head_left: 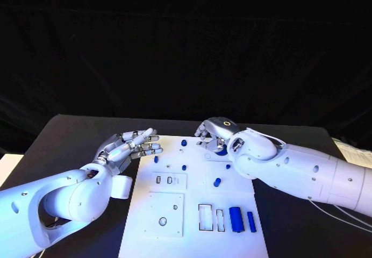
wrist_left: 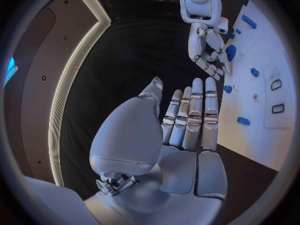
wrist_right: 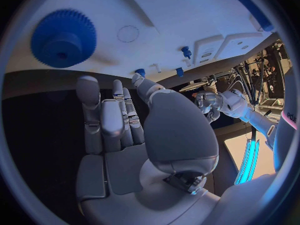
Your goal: Assemble the parts on the task board
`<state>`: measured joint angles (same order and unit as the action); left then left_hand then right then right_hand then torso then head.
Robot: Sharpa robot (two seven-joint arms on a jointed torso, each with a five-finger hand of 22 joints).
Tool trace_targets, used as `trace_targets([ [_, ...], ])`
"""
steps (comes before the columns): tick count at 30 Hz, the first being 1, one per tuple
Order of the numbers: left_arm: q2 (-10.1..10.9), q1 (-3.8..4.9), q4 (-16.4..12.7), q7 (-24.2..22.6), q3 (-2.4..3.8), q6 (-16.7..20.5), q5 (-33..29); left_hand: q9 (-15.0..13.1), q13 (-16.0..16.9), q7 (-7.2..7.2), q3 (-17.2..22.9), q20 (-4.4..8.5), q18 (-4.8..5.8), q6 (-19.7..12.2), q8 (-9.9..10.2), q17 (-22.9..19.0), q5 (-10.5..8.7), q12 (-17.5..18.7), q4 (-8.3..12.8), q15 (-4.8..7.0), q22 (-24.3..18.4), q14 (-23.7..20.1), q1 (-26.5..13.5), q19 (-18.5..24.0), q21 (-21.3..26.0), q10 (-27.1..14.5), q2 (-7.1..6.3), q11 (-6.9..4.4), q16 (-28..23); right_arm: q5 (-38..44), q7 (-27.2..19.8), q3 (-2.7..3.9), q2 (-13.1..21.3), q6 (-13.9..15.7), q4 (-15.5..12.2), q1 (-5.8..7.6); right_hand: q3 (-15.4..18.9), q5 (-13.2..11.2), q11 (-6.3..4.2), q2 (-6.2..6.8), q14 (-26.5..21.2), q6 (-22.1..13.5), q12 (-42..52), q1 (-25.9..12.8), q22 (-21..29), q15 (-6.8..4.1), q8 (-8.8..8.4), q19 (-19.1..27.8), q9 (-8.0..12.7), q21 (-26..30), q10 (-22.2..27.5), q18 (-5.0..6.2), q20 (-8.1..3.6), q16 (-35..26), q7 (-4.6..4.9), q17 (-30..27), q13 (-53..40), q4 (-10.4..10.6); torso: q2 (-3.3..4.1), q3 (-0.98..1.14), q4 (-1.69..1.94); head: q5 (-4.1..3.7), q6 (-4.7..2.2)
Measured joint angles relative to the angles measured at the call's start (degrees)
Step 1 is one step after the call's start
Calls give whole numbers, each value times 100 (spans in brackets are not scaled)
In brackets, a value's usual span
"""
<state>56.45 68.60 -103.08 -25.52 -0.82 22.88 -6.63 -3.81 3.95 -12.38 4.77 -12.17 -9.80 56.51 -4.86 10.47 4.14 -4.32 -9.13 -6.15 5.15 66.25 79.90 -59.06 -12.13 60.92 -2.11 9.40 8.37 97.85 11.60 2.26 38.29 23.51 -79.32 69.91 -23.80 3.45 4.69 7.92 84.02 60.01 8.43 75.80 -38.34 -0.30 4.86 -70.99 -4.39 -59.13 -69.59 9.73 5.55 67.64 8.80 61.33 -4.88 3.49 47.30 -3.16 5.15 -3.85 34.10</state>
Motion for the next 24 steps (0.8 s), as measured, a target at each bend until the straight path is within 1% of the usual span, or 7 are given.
trace_targets([
  [3,24,0,3,1,0,0,-10,0,0,0,0,0,0,0,15,6,0,0,0,0,0,0,0,0,0,0,0,0,0,-257,64,46,393,34,-301,54,61,46,-57,91,-5,67,327,-48,-639,-131,0,-314,2,-440,-563,-135,-101,319,-67,361,-199,107,-3,0,-20,-18,-13],
  [4,29,0,4,1,0,0,-13,0,0,0,0,0,0,0,26,8,0,0,0,0,0,0,0,0,0,0,0,0,0,-356,90,57,510,33,-372,72,121,106,-169,178,-1,29,458,-115,-827,-169,0,-403,8,-568,-864,-135,-140,381,-122,429,-296,155,-5,3,-28,-20,-17],
  [7,39,1,8,1,-1,0,-21,0,0,0,0,0,0,0,26,8,0,0,0,0,0,0,0,0,0,0,0,0,0,-711,196,76,835,-26,-532,109,542,462,-349,383,-2,-73,1071,-266,-1502,-246,-30,-698,30,-1029,-1346,-268,-250,752,-222,853,-881,273,-9,10,-62,-22,-34],
  [8,41,1,10,1,-1,0,-24,0,0,0,0,0,0,0,26,8,0,0,0,0,1,0,0,0,0,0,0,0,0,-807,227,78,899,-64,-557,114,893,614,-377,407,0,-155,1892,-242,-1804,-280,-30,-811,30,-1241,-1334,-342,-291,1011,-235,1156,-1807,367,-9,16,-76,-23,-39],
  [14,47,2,24,2,-1,0,-36,0,0,0,0,0,0,0,26,8,0,0,0,0,0,0,0,0,0,0,0,0,0,-1115,360,79,1085,-436,-685,115,1892,719,-271,182,-9,-305,4978,98,-2447,-223,-22,-906,30,-1671,-1104,-370,-213,1683,-155,1362,-5273,904,-9,37,-113,-14,-57],
  [15,47,3,26,2,-1,0,-37,0,0,0,0,0,0,0,26,8,0,0,0,0,-3,0,0,0,0,0,0,0,0,-1131,372,79,1094,-489,-687,114,1993,723,-253,188,-9,-310,5306,175,-2544,-223,4,-925,30,-1736,-1086,-448,-195,1759,-150,1362,-5666,1006,-8,39,-113,-23,-60],
  [24,42,3,42,5,-1,-3,-45,0,0,0,0,0,0,0,26,7,0,0,0,0,-5,0,0,0,0,0,0,0,0,-1194,452,81,1007,-799,-529,96,2110,820,-232,165,-2,-332,6111,315,-2863,-192,43,-975,30,-1920,-1173,-447,-144,1947,-127,1362,-6579,1178,-5,32,-106,-48,-53],
])
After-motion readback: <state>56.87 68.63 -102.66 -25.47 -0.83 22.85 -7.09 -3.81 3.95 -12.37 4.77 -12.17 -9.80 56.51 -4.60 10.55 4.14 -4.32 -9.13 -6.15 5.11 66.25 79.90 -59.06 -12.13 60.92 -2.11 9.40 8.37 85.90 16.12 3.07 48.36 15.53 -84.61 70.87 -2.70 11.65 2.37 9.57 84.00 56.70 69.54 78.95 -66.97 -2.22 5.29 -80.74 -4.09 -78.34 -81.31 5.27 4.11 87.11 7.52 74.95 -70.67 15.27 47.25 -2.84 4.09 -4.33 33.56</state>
